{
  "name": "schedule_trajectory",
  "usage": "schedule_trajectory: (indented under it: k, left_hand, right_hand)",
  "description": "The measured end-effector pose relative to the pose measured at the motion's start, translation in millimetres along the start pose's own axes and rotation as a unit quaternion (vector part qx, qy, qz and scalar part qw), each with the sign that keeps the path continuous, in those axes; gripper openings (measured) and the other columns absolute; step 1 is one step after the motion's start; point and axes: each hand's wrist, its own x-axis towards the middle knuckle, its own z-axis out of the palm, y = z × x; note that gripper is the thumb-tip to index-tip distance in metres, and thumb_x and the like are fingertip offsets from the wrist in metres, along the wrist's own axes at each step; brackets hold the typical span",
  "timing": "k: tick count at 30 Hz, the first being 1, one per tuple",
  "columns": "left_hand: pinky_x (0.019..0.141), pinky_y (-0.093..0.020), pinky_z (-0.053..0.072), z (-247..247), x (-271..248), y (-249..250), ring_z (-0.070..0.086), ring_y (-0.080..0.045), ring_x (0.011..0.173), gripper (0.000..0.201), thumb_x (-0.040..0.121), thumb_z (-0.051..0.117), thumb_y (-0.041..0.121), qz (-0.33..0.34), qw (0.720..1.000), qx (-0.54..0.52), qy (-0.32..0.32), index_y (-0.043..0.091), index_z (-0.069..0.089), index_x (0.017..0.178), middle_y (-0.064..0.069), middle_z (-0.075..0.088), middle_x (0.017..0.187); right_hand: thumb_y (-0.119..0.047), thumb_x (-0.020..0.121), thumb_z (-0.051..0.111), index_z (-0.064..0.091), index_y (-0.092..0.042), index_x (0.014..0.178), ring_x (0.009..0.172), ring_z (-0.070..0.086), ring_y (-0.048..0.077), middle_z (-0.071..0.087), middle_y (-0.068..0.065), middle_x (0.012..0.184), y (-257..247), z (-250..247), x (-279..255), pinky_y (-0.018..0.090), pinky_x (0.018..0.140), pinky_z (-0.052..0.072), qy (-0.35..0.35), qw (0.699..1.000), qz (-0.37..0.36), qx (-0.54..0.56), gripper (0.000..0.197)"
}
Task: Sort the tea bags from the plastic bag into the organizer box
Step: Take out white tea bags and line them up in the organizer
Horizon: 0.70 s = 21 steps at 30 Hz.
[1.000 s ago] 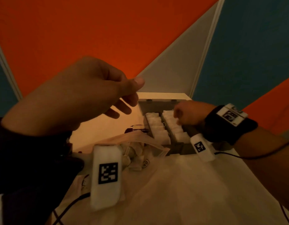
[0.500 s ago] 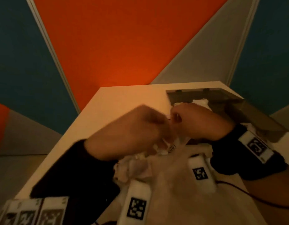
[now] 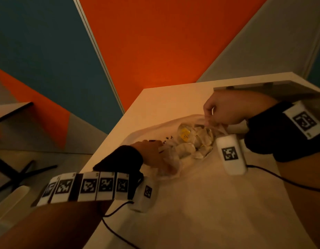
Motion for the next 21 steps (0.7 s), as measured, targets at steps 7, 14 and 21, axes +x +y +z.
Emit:
schedule_trajectory:
  k: [7, 14, 21]
  left_hand:
    - [0.079, -0.031, 0.051, 2.7, -6.7, 14.1, 0.059, -0.022, 0.102, 0.044, 0.078, 0.075, 0.03, 0.038, 0.994, -0.074, 0.071, 0.02, 0.061, 0.119, -0.003, 0.06, 0.118]
    - [0.07, -0.028, 0.047, -4.6, -20.1, 12.9, 0.057, -0.016, 0.085, 0.026, 0.087, 0.058, 0.01, 0.087, 0.953, -0.237, 0.169, 0.012, 0.068, 0.111, -0.006, 0.067, 0.107]
    - [0.072, -0.038, 0.055, 8.3, -22.3, 13.1, 0.066, -0.023, 0.074, 0.014, 0.091, 0.056, -0.002, 0.171, 0.668, -0.717, 0.104, 0.006, 0.065, 0.098, -0.014, 0.066, 0.087]
  right_hand:
    - [-0.019, 0.084, 0.071, 0.071, -0.016, 0.074, 0.057, 0.056, 0.015, 0.065, -0.002, 0.061, -2.5, 1.3, -3.4, 0.024, 0.052, 0.039, -0.002, 1.0, -0.009, 0.016, 0.011]
    - [-0.022, 0.084, 0.072, 0.071, -0.018, 0.083, 0.066, 0.059, 0.013, 0.065, -0.006, 0.069, -4.8, 2.6, -4.9, 0.024, 0.057, 0.041, 0.021, 1.0, 0.013, 0.008, 0.005]
    - [-0.039, 0.085, 0.072, 0.064, -0.024, 0.089, 0.072, 0.056, 0.007, 0.06, -0.011, 0.08, -39.7, -9.5, -26.7, 0.028, 0.059, 0.043, 0.101, 0.988, -0.063, 0.096, 0.017]
